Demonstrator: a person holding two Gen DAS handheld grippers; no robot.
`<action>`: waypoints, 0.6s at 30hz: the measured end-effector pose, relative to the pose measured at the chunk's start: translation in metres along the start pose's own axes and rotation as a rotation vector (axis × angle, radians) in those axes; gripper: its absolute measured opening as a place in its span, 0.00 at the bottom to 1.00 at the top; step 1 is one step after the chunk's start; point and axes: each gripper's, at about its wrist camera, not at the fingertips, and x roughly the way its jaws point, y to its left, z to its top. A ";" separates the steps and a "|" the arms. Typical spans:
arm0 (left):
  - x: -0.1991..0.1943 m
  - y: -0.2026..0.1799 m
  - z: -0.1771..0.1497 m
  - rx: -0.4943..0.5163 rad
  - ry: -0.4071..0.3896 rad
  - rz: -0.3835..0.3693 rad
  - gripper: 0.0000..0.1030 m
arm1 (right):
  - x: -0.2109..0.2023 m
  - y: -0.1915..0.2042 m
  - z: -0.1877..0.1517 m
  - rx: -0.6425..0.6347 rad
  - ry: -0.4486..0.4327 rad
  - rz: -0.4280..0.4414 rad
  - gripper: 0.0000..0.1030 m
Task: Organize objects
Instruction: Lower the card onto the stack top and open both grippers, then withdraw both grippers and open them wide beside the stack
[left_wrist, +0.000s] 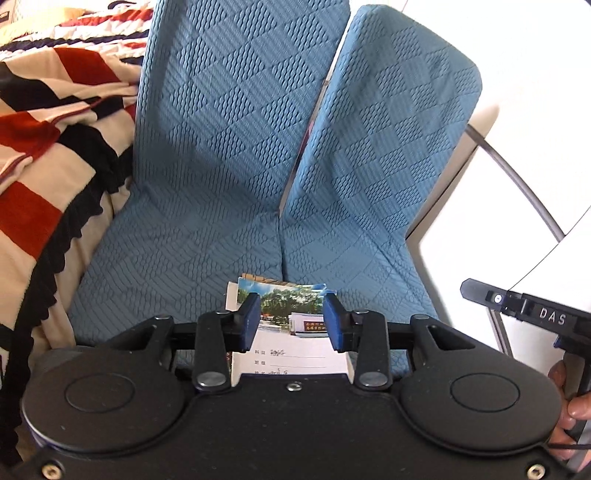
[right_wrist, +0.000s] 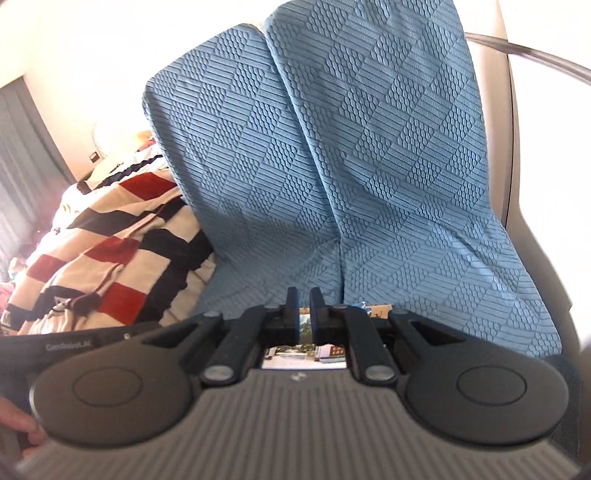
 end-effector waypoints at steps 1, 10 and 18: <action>-0.004 -0.002 -0.002 0.004 -0.005 0.003 0.36 | -0.004 0.002 -0.001 -0.001 -0.002 0.004 0.09; -0.030 -0.016 -0.028 0.031 -0.046 0.033 0.48 | -0.031 0.022 -0.031 -0.008 0.005 -0.011 0.09; -0.036 -0.019 -0.053 0.019 -0.022 0.039 0.54 | -0.038 0.031 -0.062 -0.006 0.044 -0.035 0.09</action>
